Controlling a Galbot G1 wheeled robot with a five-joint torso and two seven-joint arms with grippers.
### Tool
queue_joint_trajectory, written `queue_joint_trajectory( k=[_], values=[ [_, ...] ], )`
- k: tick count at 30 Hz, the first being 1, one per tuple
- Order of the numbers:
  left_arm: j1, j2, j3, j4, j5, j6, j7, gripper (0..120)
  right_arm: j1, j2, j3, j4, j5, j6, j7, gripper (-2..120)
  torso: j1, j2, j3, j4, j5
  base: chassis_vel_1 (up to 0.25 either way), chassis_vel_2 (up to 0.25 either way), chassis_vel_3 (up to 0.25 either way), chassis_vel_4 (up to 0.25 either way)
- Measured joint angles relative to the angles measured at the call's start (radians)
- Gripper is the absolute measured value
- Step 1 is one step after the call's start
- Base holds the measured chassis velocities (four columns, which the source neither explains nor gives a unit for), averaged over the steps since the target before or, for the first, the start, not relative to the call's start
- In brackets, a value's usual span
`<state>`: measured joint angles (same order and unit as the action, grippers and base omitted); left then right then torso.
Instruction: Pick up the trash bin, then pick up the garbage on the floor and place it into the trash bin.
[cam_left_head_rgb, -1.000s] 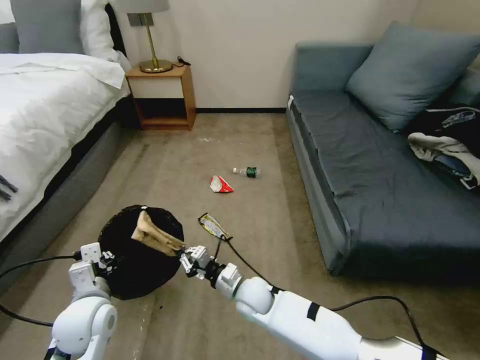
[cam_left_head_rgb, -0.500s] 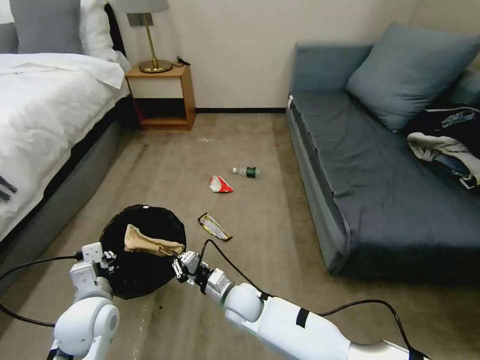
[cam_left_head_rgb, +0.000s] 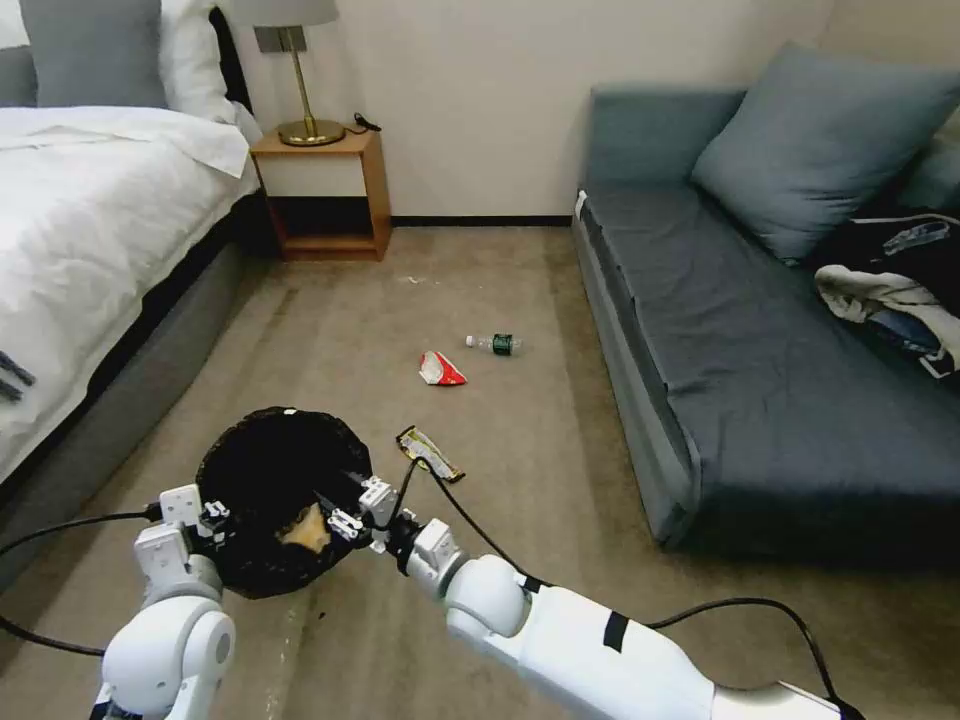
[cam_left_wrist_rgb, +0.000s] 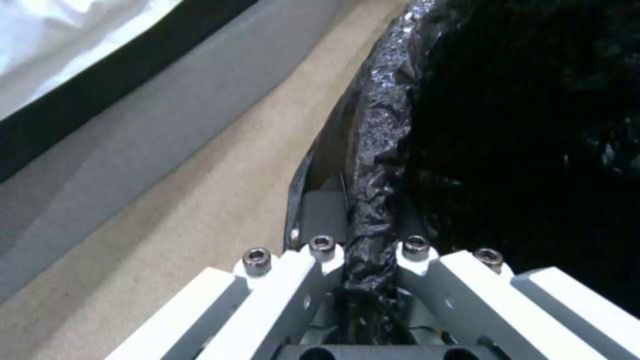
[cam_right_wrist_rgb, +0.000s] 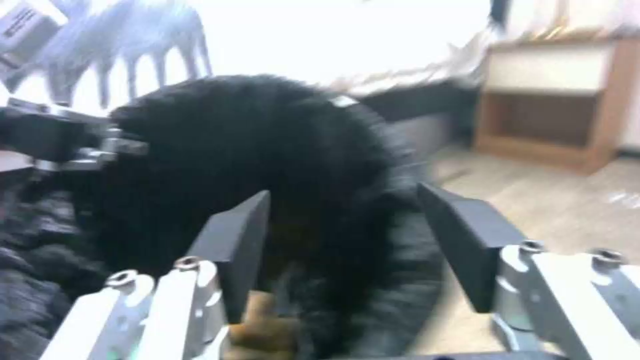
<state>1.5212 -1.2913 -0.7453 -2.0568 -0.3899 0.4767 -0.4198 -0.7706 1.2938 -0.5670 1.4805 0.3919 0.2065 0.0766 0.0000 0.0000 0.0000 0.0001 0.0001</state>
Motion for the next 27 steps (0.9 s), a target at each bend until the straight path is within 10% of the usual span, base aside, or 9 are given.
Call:
queue_joint_trajectory(
  k=[10,27],
  values=[
    [-0.014,0.02,-0.011,0.04,-0.013,-0.007,0.0,3,-0.376,-0.198,0.465,0.227,-0.258,0.068,-0.051,99,0.0,0.0,0.0,-0.0004,0.0002,0.0,0.0,0.0,0.0],
    [-0.006,0.04,-0.025,0.046,-0.04,-0.023,0.0,3,-0.646,-0.168,0.692,0.265,-0.304,0.19,-0.125,100,0.0,0.0,0.0,-0.0001,0.0,0.0,0.0,0.0,0.0]
  ],
)
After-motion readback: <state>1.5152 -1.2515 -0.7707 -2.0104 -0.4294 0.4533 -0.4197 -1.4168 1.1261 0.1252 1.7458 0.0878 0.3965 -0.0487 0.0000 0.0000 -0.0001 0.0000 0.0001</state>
